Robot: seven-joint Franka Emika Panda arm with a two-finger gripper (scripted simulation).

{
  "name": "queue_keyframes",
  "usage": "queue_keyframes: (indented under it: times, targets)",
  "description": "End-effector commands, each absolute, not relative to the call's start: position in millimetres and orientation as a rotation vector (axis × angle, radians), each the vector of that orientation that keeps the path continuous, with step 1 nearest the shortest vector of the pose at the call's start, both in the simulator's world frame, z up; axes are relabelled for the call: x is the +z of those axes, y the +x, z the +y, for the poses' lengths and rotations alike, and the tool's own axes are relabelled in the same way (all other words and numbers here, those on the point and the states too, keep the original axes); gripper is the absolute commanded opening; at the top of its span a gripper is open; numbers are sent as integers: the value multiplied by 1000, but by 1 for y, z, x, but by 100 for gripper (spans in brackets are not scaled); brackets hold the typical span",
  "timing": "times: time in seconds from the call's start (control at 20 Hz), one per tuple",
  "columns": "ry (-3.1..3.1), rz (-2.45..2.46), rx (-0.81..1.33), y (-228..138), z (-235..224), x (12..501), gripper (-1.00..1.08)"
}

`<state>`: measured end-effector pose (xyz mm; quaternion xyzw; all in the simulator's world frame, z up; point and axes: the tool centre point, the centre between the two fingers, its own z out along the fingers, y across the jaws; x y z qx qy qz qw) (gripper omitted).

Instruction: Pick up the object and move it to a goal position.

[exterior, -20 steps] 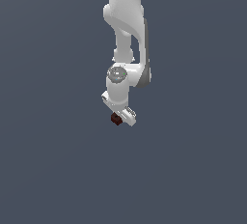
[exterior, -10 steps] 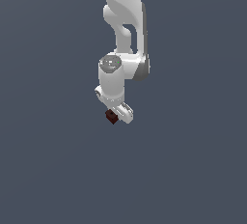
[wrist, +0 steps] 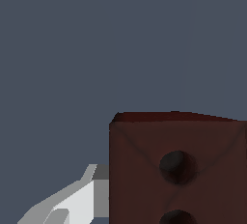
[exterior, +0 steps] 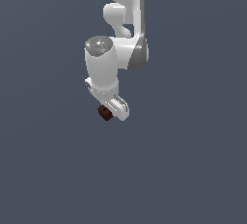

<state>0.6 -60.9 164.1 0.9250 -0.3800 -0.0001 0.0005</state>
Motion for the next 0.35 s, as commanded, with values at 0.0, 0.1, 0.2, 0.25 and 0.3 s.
queue_keyframes:
  times: [0.0,0.1,0.2,0.25,0.3]
  targets:
    - [2906,-1192,0,5,-64,175,-100]
    - [2906,-1192,0,7,-65,180,-100]
    - [2906,-1192,0,8,-66,183,-100]
    - [2906,-1192,0,8,-66,184,-100]
    - [2906,-1192,0,9,-66,184,-100]
